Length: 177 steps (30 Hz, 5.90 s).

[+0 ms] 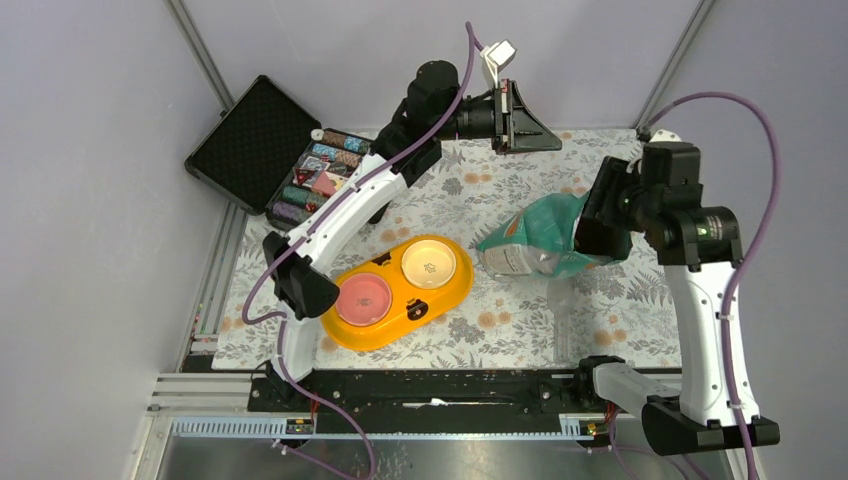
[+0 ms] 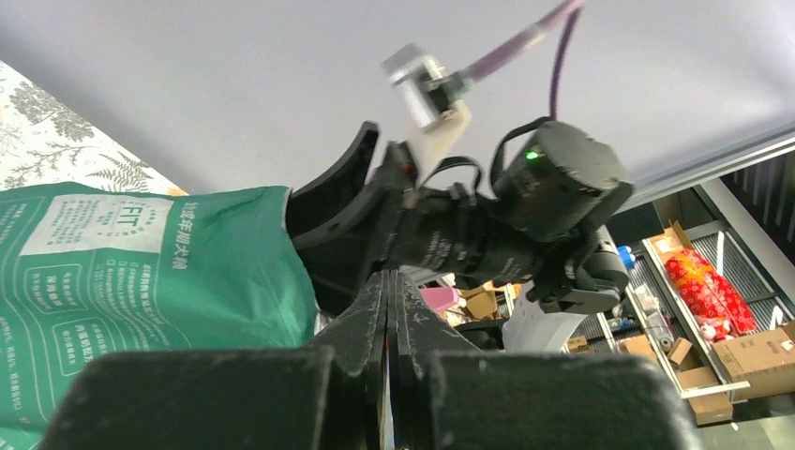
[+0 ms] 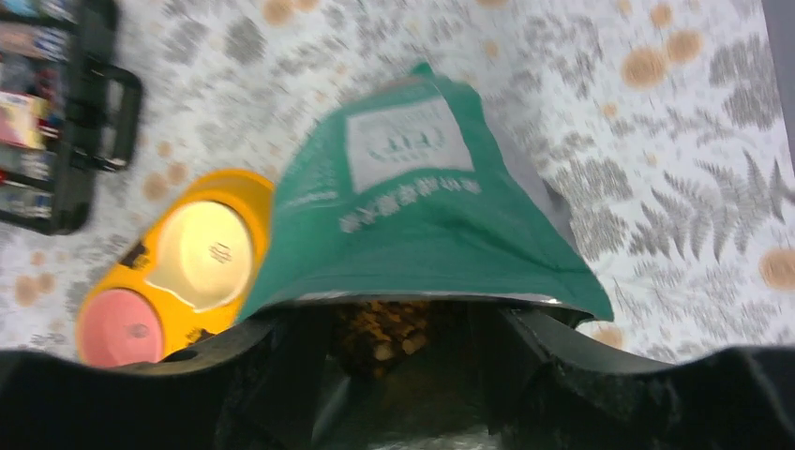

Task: Serve the pet food
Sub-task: Adjust the pet food bag at the center of the board.

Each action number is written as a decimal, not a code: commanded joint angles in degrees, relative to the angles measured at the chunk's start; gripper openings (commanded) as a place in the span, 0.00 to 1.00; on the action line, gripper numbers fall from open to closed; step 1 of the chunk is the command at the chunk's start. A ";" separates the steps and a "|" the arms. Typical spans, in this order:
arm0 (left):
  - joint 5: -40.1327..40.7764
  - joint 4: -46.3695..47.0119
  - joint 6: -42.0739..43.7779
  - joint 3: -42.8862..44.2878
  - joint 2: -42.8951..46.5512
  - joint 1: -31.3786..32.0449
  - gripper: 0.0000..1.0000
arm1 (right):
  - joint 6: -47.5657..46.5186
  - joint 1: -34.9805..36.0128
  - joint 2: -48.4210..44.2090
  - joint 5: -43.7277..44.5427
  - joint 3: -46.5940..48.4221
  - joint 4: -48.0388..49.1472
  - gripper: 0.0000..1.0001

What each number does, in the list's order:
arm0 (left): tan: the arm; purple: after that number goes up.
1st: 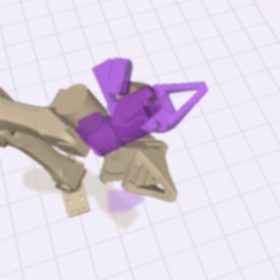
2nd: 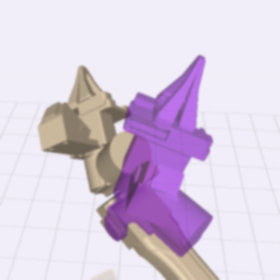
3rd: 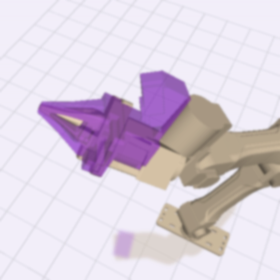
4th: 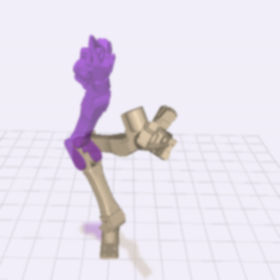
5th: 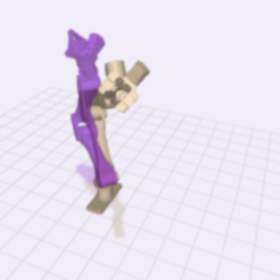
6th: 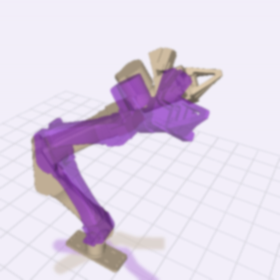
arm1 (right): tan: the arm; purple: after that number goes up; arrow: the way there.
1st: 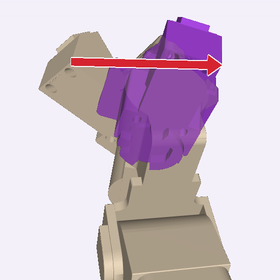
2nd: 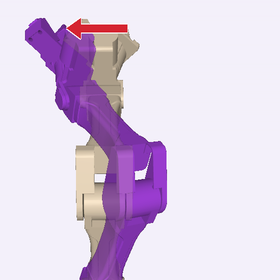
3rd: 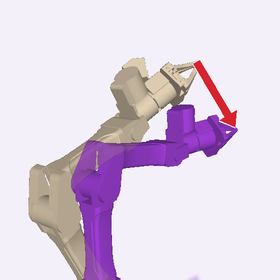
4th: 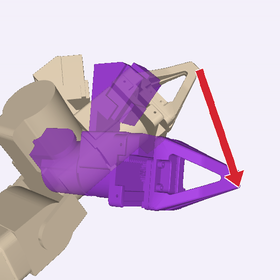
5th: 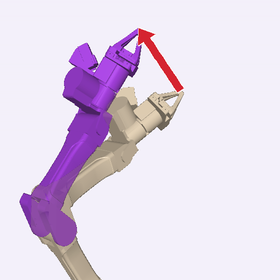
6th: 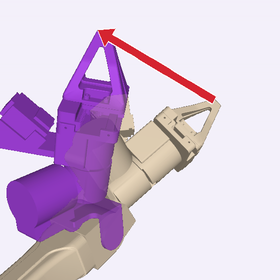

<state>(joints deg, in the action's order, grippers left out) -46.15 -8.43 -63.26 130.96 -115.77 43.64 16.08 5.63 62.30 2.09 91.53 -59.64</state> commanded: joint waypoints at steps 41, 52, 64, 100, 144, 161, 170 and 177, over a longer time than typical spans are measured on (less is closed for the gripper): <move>24.73 -32.68 35.43 5.77 2.40 7.13 0.76 | 8.43 0.00 6.03 -27.47 -2.86 17.76 0.21; 28.29 -33.06 35.01 9.47 -2.71 7.77 0.66 | 8.32 0.00 5.84 -27.75 -2.44 16.08 0.22; 29.69 -32.09 34.46 9.35 -3.79 7.62 0.00 | 1.67 -0.05 3.58 -18.36 4.59 3.93 0.46; 29.07 -29.91 34.27 7.68 -0.35 8.26 0.66 | 7.84 -4.13 -3.80 -8.52 -9.61 7.80 0.00; 50.38 0.70 50.10 17.40 -6.70 3.04 0.00 | 23.39 -4.06 9.61 -23.29 -8.86 40.54 0.00; 44.45 1.83 44.17 11.05 0.00 -1.13 0.00 | 24.32 -3.54 9.34 -26.84 -9.50 40.27 0.00; 33.75 -4.03 38.45 -5.37 8.37 4.99 0.00 | 12.00 -3.52 3.42 -18.78 -13.28 21.19 0.04; 34.11 -12.39 40.89 -1.61 7.81 7.69 0.00 | 6.92 -3.54 -5.48 -15.31 -14.82 10.30 0.56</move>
<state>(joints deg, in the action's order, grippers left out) -8.38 -24.71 -22.35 124.36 -114.48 50.81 28.25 2.17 61.82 -16.53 76.53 -41.34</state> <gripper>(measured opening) 0.043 0.504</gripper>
